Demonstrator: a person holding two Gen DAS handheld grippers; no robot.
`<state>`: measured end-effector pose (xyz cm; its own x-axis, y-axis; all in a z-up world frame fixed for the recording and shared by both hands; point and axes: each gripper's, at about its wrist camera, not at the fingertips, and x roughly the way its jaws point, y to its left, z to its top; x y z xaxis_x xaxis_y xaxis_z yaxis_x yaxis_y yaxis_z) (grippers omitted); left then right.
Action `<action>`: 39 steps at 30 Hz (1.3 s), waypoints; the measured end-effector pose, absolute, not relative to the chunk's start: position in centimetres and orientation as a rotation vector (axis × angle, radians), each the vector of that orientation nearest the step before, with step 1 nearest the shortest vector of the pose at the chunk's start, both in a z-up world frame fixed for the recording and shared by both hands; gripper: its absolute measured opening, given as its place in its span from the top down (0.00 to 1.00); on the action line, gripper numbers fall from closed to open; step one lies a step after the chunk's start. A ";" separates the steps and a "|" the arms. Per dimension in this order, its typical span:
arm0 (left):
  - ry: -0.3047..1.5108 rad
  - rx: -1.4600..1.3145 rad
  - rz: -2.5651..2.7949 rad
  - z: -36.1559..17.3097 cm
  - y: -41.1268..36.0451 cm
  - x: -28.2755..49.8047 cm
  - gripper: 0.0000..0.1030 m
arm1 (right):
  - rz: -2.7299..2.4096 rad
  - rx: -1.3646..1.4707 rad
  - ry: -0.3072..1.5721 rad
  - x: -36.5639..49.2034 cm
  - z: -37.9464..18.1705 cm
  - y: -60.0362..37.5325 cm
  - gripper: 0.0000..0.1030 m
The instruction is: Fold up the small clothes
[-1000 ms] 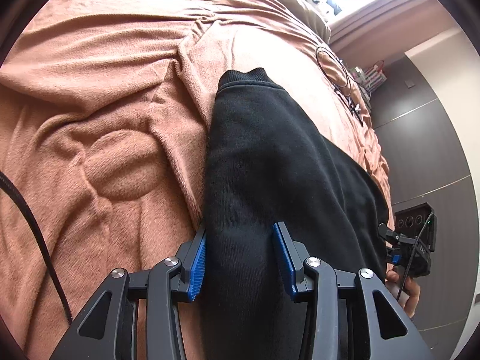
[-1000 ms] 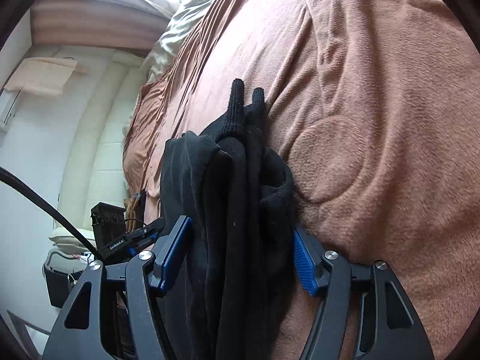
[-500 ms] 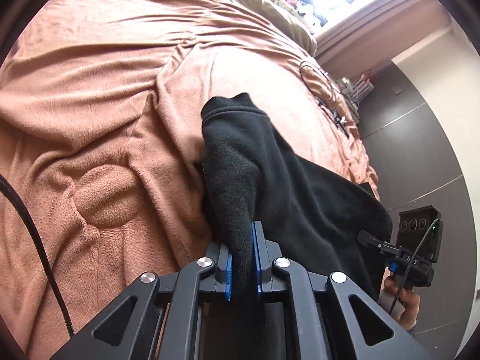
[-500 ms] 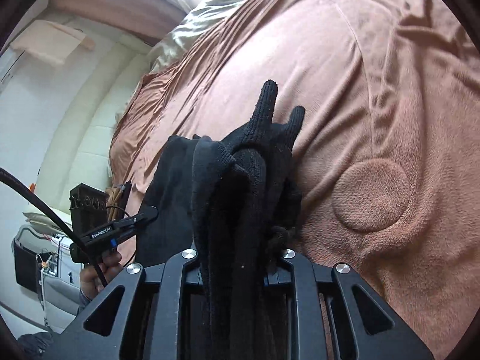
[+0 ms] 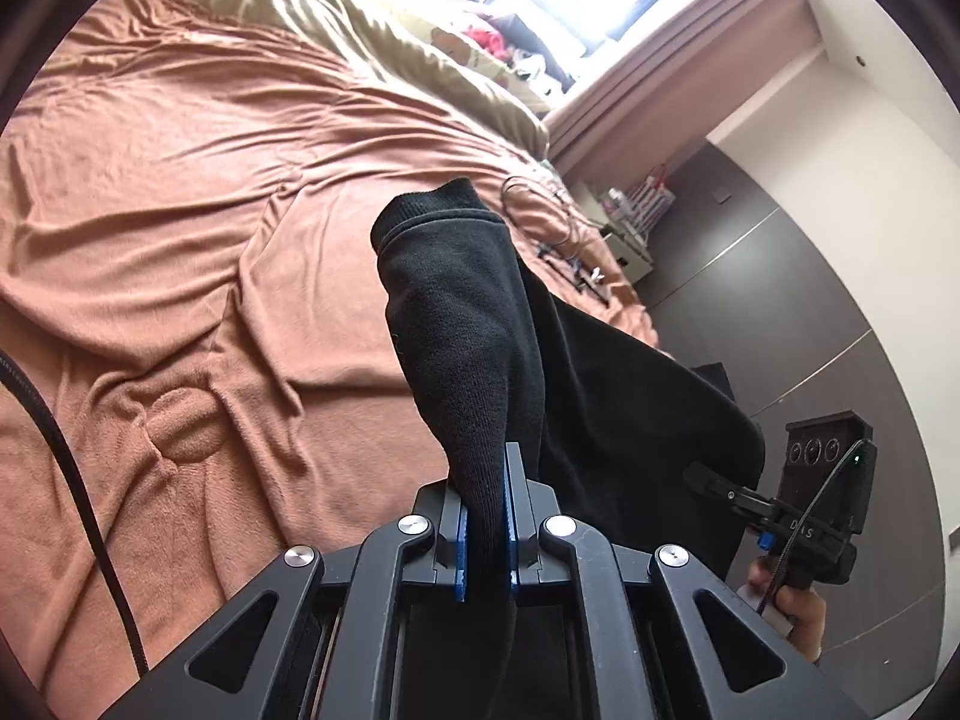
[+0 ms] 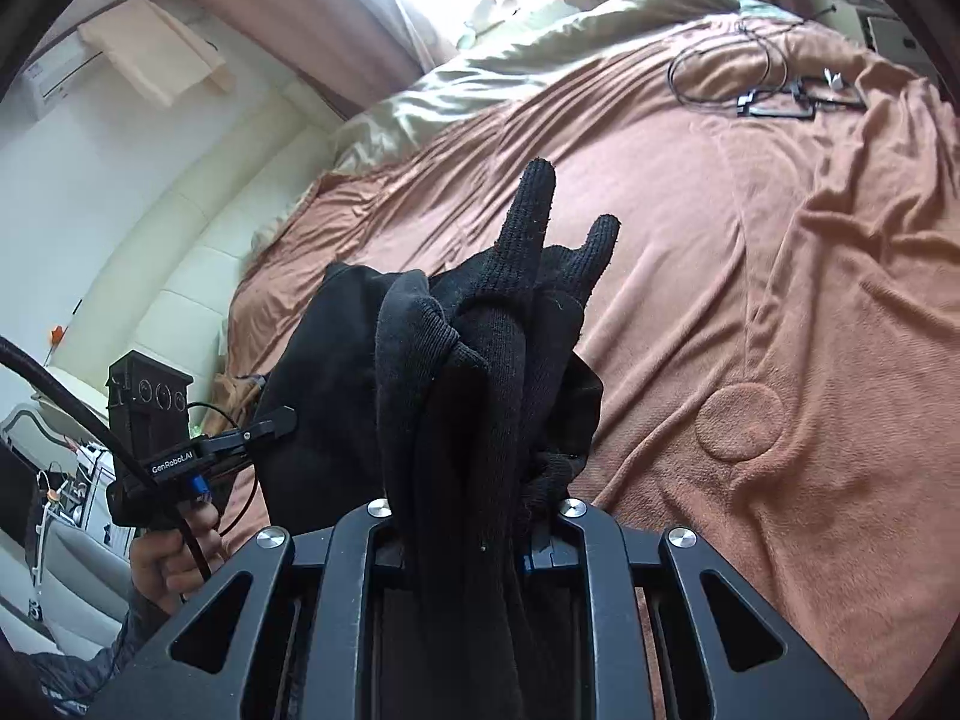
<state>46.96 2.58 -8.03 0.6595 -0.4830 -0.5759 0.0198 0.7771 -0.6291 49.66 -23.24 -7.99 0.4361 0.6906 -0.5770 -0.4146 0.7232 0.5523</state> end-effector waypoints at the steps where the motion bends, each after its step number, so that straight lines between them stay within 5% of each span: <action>1: 0.796 -0.625 -0.315 -7.3 2.3 46.5 0.92 | 0.704 0.350 0.864 48.9 -7.7 -23.5 0.85; 18: 0.637 -0.564 -0.438 2.3 -4.1 39.6 0.92 | 0.632 0.320 0.660 36.7 0.8 -31.1 0.85; 39: 0.675 -0.427 -0.694 6.3 -20.9 46.1 0.92 | 0.402 0.275 0.508 30.3 3.9 -45.1 0.85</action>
<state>46.09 -20.90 6.27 0.5733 -0.7027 -0.4214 0.4405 0.6980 -0.5647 30.28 -45.14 3.92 0.7988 0.4365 -0.4141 -0.3023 0.8863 0.3509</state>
